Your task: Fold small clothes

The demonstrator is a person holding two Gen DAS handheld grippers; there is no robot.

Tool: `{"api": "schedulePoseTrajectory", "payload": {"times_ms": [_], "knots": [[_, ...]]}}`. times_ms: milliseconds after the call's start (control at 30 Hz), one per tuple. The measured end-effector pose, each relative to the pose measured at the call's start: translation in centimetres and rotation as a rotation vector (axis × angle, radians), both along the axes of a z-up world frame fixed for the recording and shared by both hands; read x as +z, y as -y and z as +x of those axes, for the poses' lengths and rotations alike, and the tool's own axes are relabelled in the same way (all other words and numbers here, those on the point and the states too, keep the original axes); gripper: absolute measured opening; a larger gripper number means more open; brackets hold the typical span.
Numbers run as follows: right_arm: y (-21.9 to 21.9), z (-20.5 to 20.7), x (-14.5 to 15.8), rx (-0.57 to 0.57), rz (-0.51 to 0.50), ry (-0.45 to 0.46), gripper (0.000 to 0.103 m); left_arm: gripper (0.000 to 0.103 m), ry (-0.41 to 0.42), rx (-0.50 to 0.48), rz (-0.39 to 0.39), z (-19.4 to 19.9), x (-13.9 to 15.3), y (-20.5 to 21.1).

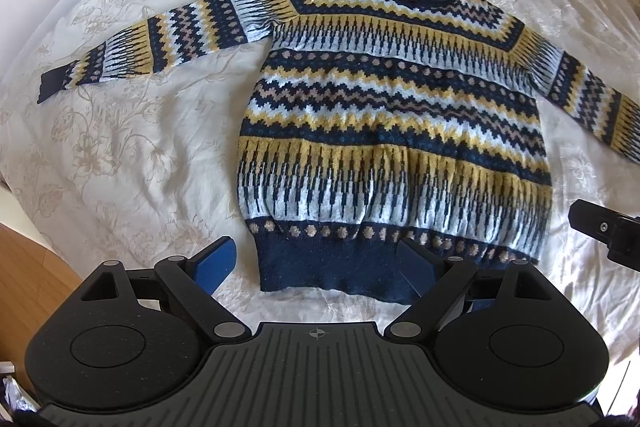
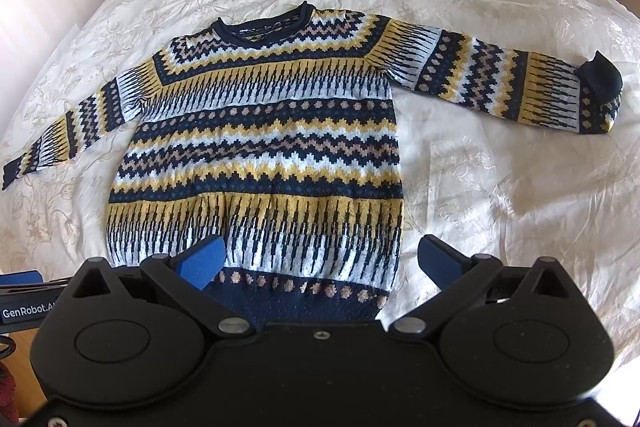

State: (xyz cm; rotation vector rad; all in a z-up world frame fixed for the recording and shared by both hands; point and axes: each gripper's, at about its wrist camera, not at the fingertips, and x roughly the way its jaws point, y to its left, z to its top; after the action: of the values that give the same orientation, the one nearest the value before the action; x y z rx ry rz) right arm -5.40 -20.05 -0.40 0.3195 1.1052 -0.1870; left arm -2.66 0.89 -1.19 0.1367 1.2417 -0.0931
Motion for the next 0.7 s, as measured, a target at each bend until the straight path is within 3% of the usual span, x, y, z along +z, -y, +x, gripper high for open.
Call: {"api": "schedulePoseTrajectory", "payload": {"times_ms": [700], "knots": [[-0.10, 0.38, -0.87, -0.010, 0.020, -0.039, 0.102, 0.088, -0.037, -0.014, 0.015, 0.58, -0.92, 0.27]]}}
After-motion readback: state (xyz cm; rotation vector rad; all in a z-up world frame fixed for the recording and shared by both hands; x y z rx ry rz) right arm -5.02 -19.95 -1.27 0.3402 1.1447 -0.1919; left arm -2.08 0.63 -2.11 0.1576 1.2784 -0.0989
